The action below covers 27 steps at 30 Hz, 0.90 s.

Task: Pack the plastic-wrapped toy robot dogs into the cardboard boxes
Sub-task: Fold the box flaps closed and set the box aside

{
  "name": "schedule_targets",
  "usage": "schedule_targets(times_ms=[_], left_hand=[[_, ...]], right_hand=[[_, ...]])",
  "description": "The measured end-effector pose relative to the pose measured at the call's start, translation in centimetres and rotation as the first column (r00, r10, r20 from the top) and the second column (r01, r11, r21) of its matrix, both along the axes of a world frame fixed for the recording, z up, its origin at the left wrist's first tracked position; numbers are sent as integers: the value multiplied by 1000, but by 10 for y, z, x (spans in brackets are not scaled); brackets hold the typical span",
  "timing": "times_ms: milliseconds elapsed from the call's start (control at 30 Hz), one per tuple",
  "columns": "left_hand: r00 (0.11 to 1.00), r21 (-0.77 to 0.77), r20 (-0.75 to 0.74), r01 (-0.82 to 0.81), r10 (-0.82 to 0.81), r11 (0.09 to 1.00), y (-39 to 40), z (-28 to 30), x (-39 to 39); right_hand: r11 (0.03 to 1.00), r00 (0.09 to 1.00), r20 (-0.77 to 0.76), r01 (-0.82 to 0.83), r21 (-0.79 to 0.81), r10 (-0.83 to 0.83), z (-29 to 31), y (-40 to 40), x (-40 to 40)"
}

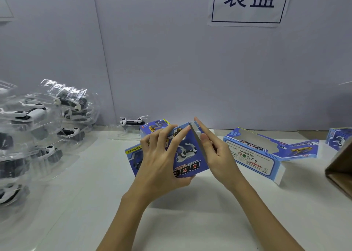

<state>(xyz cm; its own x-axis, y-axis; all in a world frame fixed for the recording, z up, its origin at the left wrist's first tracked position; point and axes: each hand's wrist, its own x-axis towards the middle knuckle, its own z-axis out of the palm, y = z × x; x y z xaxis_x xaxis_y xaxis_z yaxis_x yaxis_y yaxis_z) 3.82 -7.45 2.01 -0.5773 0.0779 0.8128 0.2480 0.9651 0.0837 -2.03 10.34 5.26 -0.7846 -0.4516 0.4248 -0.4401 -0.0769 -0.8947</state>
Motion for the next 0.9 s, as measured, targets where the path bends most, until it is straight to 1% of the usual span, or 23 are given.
schedule_targets(times_ms=[300,433,500,533,600,667,700,800,900], left_hand=[[1000,-17,-5,-15,15,1000,1,1,1],[1000,-45,-7,-15,14,999,0,4,3],[1000,-61,-5,1,-1,998,-2,6,5],[1000,-67,-3,8,-8,998,-3,8,6],[1000,-56,-2,9,-10,998,-4,10,9],[1000,-4,8,0,0,1000,-5,13,12],[1000,36,14,-4,3,999,-4,14,14],[1000,139,5,-18,17,990,1,18,17],[1000,162,2,-19,19,987,7,19,18]], right_hand=[[998,999,-11,-53,21,54,-2,-2,-1],[984,983,68,-174,36,171,-1,-3,3],[975,974,68,-221,35,218,0,-4,5],[972,970,63,-236,17,235,1,-4,6],[968,966,79,-241,-73,246,1,-2,6],[963,969,106,-200,-178,221,0,-1,3],[963,977,93,-172,-205,194,0,-1,3],[977,996,23,-82,-197,88,-2,-4,5],[976,1000,-24,3,-216,-9,-6,-11,10]])
